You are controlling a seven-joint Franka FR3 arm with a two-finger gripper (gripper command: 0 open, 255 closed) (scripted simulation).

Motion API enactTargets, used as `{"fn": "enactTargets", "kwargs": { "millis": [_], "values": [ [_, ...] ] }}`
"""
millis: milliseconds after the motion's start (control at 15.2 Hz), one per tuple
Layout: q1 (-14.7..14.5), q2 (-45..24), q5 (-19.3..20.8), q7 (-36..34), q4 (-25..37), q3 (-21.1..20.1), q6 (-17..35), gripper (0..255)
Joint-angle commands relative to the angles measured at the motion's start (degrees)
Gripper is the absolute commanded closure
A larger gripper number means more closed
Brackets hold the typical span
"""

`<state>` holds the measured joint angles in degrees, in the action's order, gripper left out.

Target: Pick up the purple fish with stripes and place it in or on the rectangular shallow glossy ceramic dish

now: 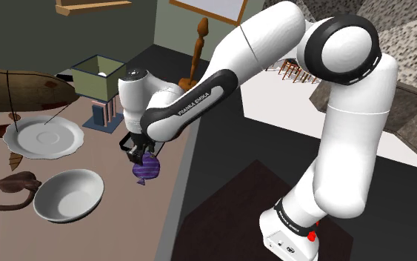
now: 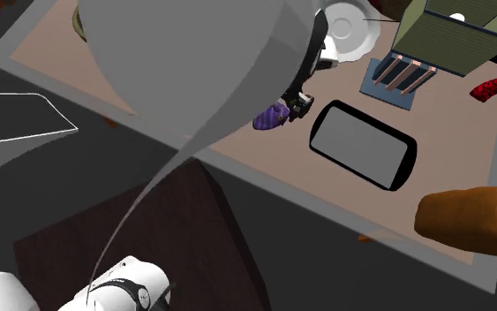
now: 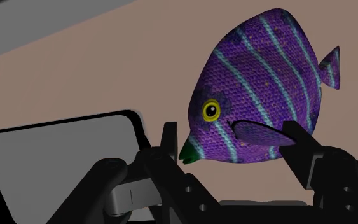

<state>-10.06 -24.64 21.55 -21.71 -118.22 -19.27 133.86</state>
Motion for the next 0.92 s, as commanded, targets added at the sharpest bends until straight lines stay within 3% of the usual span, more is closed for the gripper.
{"fn": "enactTargets", "kwargs": {
  "millis": [0, 858],
  "values": [
    [1.60, -0.57, 0.07, 2.51, 1.12, 0.76, -0.16, 255],
    [10.21, -10.83, 0.38, 17.89, 17.95, 5.39, -4.32, 255]
  ]
}}
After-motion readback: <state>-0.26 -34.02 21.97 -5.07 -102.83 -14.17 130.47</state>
